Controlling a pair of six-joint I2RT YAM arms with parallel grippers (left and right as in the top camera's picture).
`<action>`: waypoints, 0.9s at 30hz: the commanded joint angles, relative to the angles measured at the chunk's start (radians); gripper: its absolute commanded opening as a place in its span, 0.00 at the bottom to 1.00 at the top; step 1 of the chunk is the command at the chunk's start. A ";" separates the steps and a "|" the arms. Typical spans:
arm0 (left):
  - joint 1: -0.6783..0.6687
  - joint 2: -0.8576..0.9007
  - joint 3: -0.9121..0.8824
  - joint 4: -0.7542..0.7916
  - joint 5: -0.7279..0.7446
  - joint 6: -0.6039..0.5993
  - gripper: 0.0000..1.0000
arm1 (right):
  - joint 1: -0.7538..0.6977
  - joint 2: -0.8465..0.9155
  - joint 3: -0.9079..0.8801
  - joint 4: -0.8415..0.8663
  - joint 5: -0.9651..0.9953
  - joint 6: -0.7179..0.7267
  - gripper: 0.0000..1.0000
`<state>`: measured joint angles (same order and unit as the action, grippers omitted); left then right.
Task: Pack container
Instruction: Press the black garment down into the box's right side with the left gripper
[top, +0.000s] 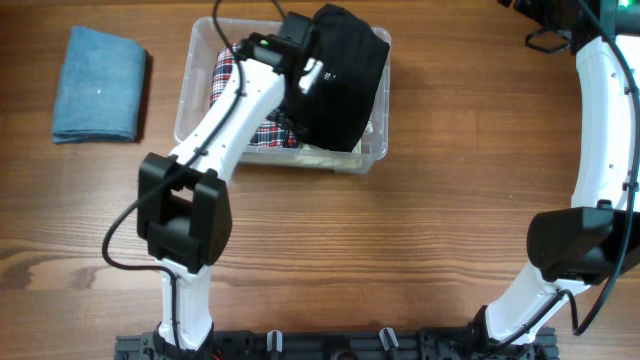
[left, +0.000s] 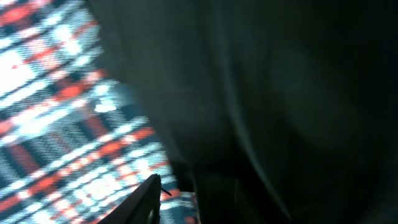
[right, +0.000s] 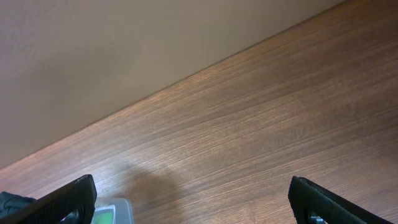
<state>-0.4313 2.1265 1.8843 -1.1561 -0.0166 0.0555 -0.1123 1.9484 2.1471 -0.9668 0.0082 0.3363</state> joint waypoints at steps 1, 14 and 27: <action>-0.089 0.003 0.014 -0.006 0.031 0.016 0.39 | 0.003 0.010 -0.001 0.002 0.013 0.006 1.00; -0.142 0.002 0.014 0.094 0.078 -0.011 0.39 | 0.003 0.010 -0.001 0.002 0.013 0.007 1.00; -0.202 0.002 0.014 0.196 0.152 -0.071 0.39 | 0.003 0.010 -0.001 0.002 0.013 0.006 1.00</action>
<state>-0.6151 2.1265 1.8843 -0.9886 0.0349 0.0093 -0.1123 1.9484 2.1471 -0.9672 0.0082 0.3363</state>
